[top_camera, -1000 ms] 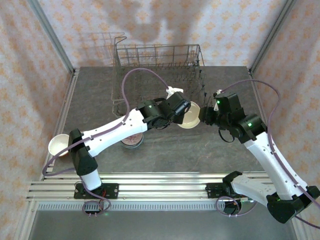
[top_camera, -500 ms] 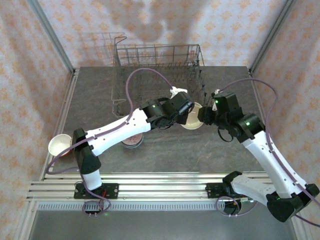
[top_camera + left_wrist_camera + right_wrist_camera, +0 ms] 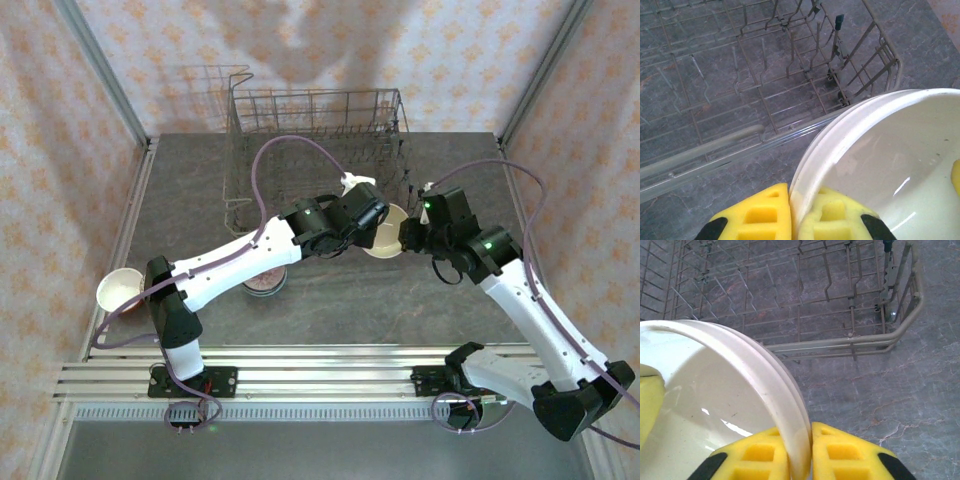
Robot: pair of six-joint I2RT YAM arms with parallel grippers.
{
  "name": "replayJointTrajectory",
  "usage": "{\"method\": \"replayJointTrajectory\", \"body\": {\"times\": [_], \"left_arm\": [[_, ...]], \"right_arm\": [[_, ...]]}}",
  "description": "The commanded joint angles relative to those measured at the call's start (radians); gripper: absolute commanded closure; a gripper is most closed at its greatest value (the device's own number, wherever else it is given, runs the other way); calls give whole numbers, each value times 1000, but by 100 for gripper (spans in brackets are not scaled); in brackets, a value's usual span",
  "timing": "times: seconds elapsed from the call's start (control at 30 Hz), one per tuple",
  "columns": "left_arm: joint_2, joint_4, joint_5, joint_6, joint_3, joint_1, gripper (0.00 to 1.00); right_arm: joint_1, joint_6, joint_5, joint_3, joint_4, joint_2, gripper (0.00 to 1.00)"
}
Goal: Load the bowls into the dish rack
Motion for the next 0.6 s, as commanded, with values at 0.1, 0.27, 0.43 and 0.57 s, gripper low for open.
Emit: {"method": "replayJointTrajectory", "body": {"times": [0.1, 0.27, 0.43, 0.57], "left_arm": [[-34, 57, 7, 0, 4, -9, 100], [-41, 57, 6, 8, -4, -10, 95], [-44, 53, 3, 16, -1, -10, 78], [-48, 40, -5, 22, 12, -9, 60]], "right_arm": [[1, -10, 51, 14, -4, 4, 93], [2, -11, 54, 20, 2, 9, 98], [1, -6, 52, 19, 14, 10, 100], [1, 0, 54, 24, 18, 11, 100]]}}
